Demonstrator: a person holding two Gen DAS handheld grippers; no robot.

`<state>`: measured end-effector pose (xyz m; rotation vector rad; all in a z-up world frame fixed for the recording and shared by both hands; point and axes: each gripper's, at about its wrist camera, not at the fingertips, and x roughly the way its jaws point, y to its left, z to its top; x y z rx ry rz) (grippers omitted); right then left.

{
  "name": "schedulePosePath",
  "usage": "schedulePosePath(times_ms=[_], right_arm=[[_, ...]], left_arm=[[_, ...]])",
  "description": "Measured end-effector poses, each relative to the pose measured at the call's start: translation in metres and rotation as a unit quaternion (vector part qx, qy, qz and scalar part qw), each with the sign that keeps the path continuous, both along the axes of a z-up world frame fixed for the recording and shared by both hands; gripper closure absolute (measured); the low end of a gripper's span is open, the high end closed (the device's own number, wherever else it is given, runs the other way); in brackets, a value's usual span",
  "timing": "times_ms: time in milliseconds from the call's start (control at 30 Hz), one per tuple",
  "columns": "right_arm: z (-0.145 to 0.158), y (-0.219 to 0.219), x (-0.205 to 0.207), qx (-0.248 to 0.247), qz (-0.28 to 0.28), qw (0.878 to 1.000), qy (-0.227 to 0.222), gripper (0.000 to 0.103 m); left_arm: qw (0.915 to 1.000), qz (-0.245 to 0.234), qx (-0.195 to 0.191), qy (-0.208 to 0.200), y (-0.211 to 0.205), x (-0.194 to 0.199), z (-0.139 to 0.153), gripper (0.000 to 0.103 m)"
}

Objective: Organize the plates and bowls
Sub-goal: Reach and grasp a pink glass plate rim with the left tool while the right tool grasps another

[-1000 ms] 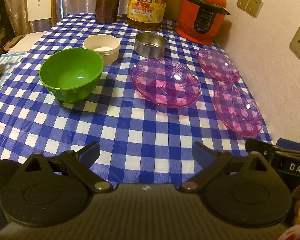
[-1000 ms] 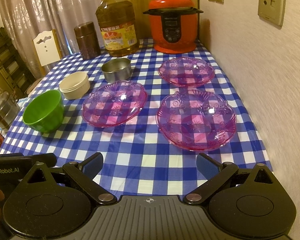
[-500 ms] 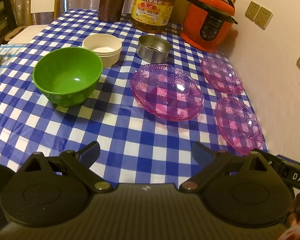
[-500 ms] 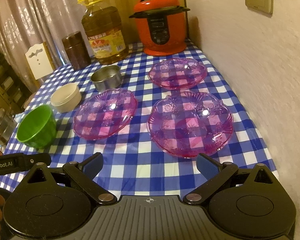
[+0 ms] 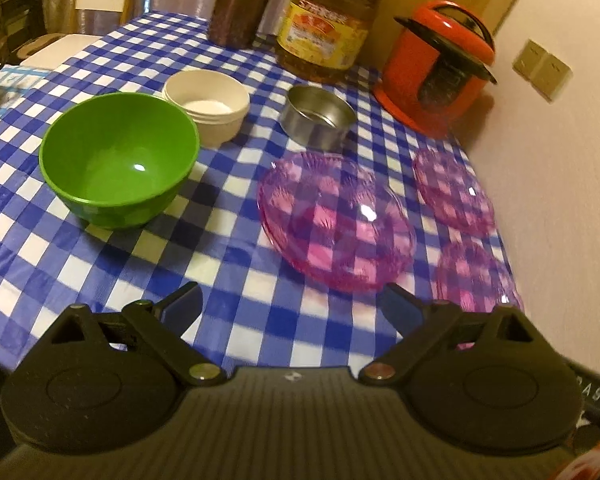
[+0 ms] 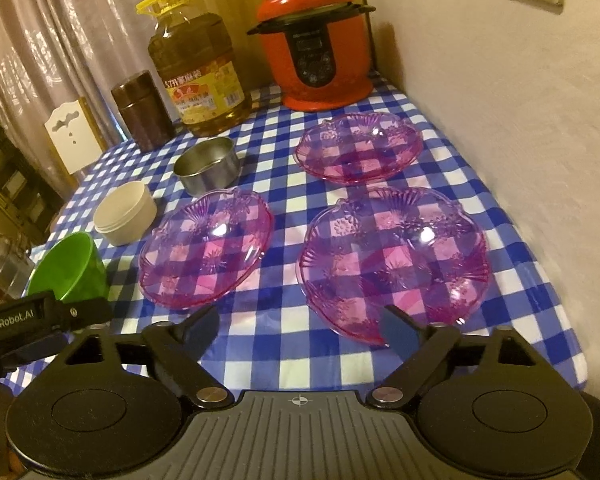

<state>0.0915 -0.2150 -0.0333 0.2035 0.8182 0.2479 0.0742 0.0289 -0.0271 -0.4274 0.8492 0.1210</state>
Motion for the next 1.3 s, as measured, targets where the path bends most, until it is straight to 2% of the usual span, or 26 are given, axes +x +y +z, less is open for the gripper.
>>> schedulePosePath(times_ms=[133, 567, 867, 1100, 1233, 1300], right_arm=[[-0.004, 0.006, 0.018, 0.005, 0.006, 1.0, 0.001, 0.027], [-0.025, 0.033, 0.095, 0.013, 0.027, 1.0, 0.004, 0.048], [-0.045, 0.05, 0.128, 0.005, 0.042, 0.999, 0.015, 0.058], [-0.055, 0.057, 0.148, -0.015, 0.045, 0.999, 0.016, 0.06], [-0.061, 0.061, 0.155, -0.021, 0.052, 0.998, 0.022, 0.066], [-0.063, 0.063, 0.157, -0.025, 0.055, 0.998, 0.023, 0.067]], left_arm=[[0.9998, 0.017, -0.009, -0.002, 0.006, 0.015, -0.006, 0.008], [0.9977, 0.06, -0.031, 0.009, 0.017, 0.059, -0.037, 0.025], [0.9965, 0.071, -0.04, 0.015, 0.02, 0.077, -0.058, 0.042], [0.9959, 0.079, -0.04, 0.019, 0.023, 0.086, -0.069, 0.052], [0.9955, 0.082, -0.041, 0.024, 0.025, 0.088, -0.074, 0.063], [0.9952, 0.084, -0.043, 0.026, 0.026, 0.088, -0.076, 0.065]])
